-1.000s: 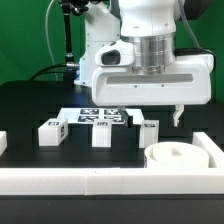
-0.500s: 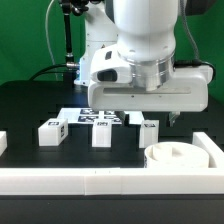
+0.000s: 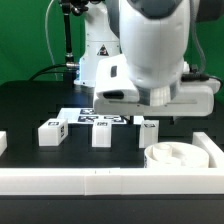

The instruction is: Assemble stool

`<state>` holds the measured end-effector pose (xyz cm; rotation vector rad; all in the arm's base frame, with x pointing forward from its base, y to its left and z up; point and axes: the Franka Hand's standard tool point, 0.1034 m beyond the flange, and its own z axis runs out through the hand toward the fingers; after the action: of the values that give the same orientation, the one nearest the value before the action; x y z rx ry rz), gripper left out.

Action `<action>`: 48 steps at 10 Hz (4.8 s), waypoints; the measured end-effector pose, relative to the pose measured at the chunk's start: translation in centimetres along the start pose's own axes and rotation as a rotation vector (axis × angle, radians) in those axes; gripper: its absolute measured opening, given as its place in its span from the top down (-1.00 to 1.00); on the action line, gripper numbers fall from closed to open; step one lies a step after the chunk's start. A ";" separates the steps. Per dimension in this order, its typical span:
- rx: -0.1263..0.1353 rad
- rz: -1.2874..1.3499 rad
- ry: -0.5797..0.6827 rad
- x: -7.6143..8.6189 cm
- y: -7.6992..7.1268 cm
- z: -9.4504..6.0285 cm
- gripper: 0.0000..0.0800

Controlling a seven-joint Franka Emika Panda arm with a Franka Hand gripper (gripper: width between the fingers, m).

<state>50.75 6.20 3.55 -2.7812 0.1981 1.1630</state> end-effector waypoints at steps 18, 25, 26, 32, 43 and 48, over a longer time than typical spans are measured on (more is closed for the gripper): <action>-0.013 -0.048 -0.087 -0.9 -0.8 -1.4 0.19; -0.017 -0.071 -0.012 -1.9 -2.3 -4.0 0.18; -0.010 -0.081 0.090 -1.2 -3.1 -5.5 0.18; 0.014 -0.095 0.536 -0.5 -4.3 -8.0 0.18; 0.064 -0.157 1.200 0.0 -6.6 -11.6 0.18; 0.044 -0.187 1.215 0.2 -6.2 -12.2 0.18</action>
Offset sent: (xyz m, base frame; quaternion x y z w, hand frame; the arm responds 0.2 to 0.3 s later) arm -0.0009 0.0033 -0.0151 0.0260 0.0087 -0.0035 0.9996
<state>60.46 10.29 12.29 -2.9402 0.0463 -0.6536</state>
